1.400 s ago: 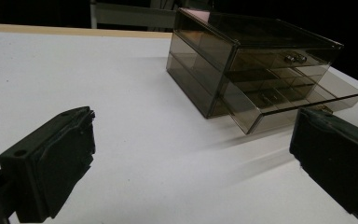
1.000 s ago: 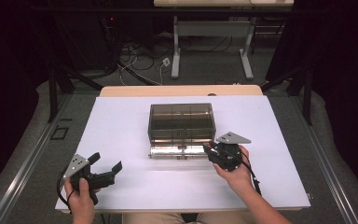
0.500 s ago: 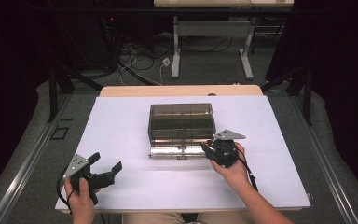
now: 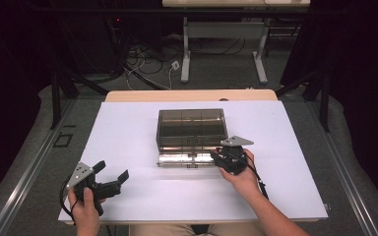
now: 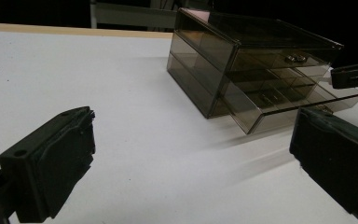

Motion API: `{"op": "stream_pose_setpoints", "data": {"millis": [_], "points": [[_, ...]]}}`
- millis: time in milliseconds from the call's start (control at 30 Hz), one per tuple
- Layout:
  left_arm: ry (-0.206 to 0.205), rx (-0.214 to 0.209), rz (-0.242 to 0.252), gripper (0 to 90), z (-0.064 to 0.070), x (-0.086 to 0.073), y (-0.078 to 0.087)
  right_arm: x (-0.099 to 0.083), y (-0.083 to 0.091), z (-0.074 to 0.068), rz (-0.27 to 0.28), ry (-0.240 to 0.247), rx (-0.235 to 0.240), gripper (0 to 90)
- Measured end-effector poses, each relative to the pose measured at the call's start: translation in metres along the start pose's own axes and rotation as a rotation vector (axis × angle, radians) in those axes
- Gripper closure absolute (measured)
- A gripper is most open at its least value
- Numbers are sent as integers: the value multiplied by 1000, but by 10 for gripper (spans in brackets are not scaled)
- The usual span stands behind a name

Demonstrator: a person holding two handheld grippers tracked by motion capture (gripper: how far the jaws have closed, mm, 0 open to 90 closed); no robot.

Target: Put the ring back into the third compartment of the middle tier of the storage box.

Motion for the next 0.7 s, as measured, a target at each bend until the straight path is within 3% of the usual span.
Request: {"op": "stream_pose_setpoints", "data": {"millis": [700], "points": [[3, -3, 0, 2, 0, 0, 0, -1, -7, -1, -11, 5, 0, 685]]}}
Point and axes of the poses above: each handheld gripper's, and its own axes: y roughly backward along the jaws, x roughly out of its top, z roughly to its right, the point moved 2 cm from there along -y, roughly forward along the jaws, and after that the axes turned 3 degrees about -y, right-handed, at the moved point
